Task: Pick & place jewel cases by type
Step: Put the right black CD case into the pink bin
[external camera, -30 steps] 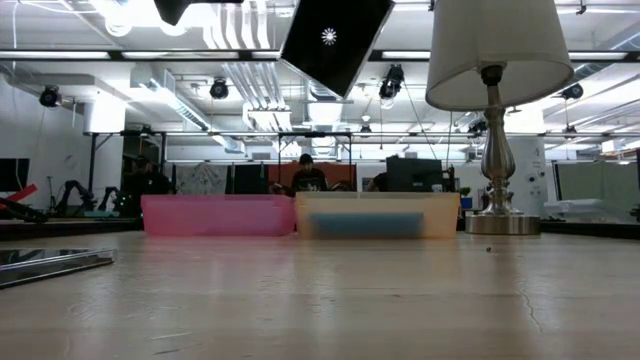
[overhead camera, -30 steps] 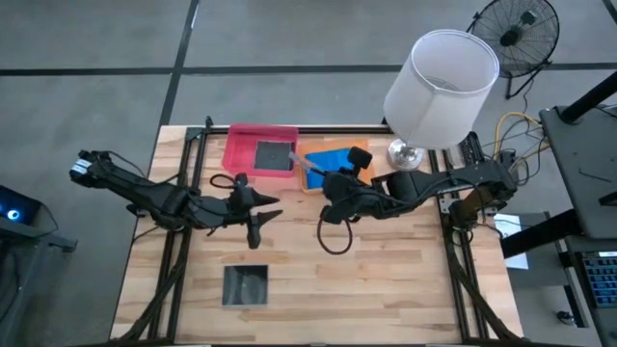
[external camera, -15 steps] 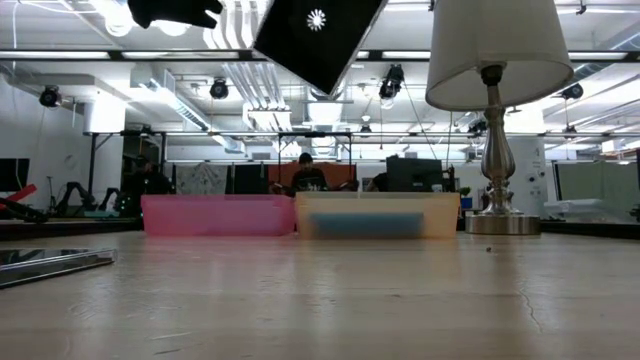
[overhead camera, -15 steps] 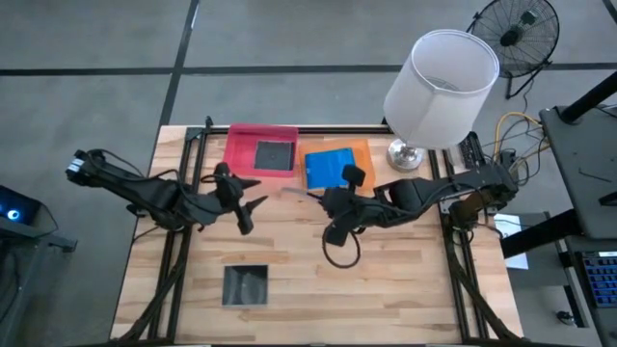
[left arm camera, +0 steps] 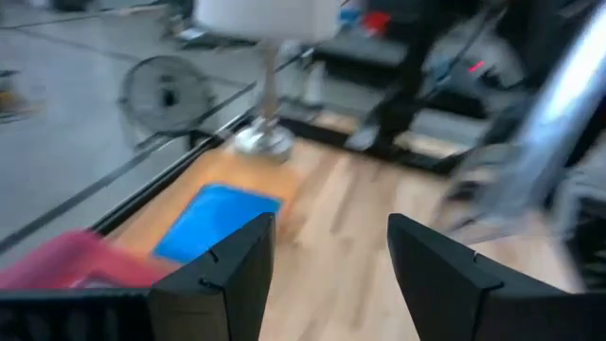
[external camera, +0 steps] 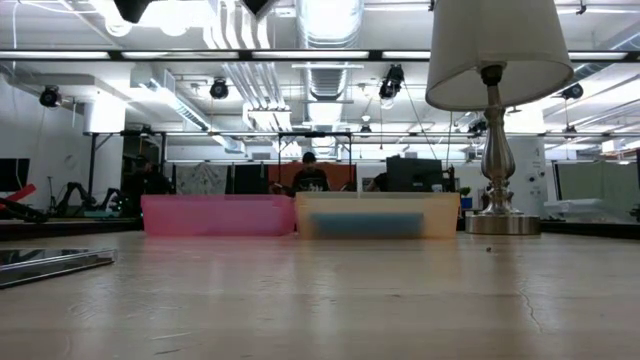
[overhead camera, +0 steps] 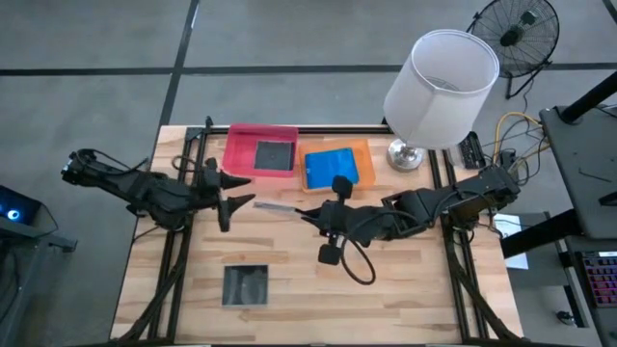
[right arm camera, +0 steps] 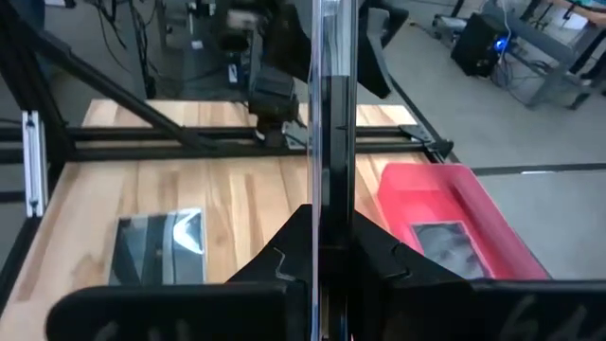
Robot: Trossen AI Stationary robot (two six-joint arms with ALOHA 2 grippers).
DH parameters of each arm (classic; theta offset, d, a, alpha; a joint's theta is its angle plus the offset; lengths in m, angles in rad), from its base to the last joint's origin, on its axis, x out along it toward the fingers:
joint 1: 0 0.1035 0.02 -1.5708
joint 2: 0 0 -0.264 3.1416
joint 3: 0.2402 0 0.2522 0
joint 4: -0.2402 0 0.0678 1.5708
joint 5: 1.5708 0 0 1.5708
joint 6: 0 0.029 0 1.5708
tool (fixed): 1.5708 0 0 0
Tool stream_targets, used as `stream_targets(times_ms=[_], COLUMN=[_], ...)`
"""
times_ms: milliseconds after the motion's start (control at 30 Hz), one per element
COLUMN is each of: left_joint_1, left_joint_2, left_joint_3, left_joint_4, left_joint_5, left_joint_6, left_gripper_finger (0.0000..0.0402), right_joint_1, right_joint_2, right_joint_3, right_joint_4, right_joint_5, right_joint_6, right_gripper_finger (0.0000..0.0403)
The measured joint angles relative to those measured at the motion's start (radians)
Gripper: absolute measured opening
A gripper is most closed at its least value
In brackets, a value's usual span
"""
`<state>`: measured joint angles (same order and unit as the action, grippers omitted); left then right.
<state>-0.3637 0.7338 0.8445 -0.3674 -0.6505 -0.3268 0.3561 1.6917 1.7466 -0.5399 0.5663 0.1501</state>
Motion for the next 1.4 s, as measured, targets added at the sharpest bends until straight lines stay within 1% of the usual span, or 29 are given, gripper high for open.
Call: stream_targets(times_ms=[67,133,200,267,367,433,500,633,733,867,967,1067,1200,1333,1400], left_joint_1=[0.000,-0.001,0.000,0.002,0.002,0.002,0.002,0.002,0.002,0.002,0.002,0.001,0.002,0.002,0.002], left_joint_2=[-0.023,-0.039,-0.051,-0.063,-0.083,-0.098,-0.110,-0.121,-0.121,-0.110,-0.103,-0.103,-0.103,-0.083,-0.070], left_joint_3=[-0.001,0.000,-0.001,-0.001,-0.001,-0.001,-0.001,-0.001,-0.001,-0.001,-0.002,-0.002,-0.002,-0.002,-0.002], left_joint_4=[0.034,0.044,0.036,0.039,0.051,0.046,0.037,0.034,0.034,0.034,0.035,0.036,0.085,0.231,0.283], left_joint_5=[0.046,0.066,0.066,0.066,0.066,0.074,0.116,0.234,0.303,0.376,0.441,0.460,0.466,0.467,0.467], left_joint_6=[0.015,0.023,0.016,-0.024,-0.141,-0.267,-0.386,-0.570,-0.715,-0.899,-1.043,-1.163,-1.241,-1.252,-1.254], left_gripper_finger=[0.0190,0.0190,0.0190,0.0190,0.0190,0.0190,0.0190,0.0190,0.0190,0.0190,0.0190,0.0190,0.0190,0.0190,0.0190], right_joint_1=[0.000,0.000,0.000,0.001,0.010,0.021,0.032,0.052,0.059,0.064,0.063,0.063,0.059,0.052,0.051], right_joint_2=[0.000,0.000,0.000,0.000,-0.001,-0.001,-0.001,-0.002,-0.002,-0.002,-0.003,-0.003,0.003,0.020,0.025], right_joint_3=[0.000,0.000,0.000,0.000,0.000,0.000,0.000,0.000,0.000,0.000,0.000,0.000,0.000,0.000,0.000], right_joint_4=[0.011,0.030,0.072,0.121,0.172,0.181,0.179,0.180,0.180,0.180,0.180,0.188,0.211,0.230,0.238], right_joint_5=[0.000,-0.002,-0.039,-0.084,-0.135,-0.151,-0.153,-0.156,-0.156,-0.156,-0.148,-0.148,-0.147,-0.141,-0.114], right_joint_6=[0.000,-0.001,-0.018,-0.046,-0.125,-0.205,-0.282,-0.399,-0.486,-0.586,-0.690,-0.824,-0.989,-1.138,-1.196], right_gripper_finger=[0.0024,0.0024,0.0024,0.0024,0.0024,0.0024,0.0024,0.0024,0.0024,0.0024,0.0024,0.0024,0.0024,0.0024,0.0024])
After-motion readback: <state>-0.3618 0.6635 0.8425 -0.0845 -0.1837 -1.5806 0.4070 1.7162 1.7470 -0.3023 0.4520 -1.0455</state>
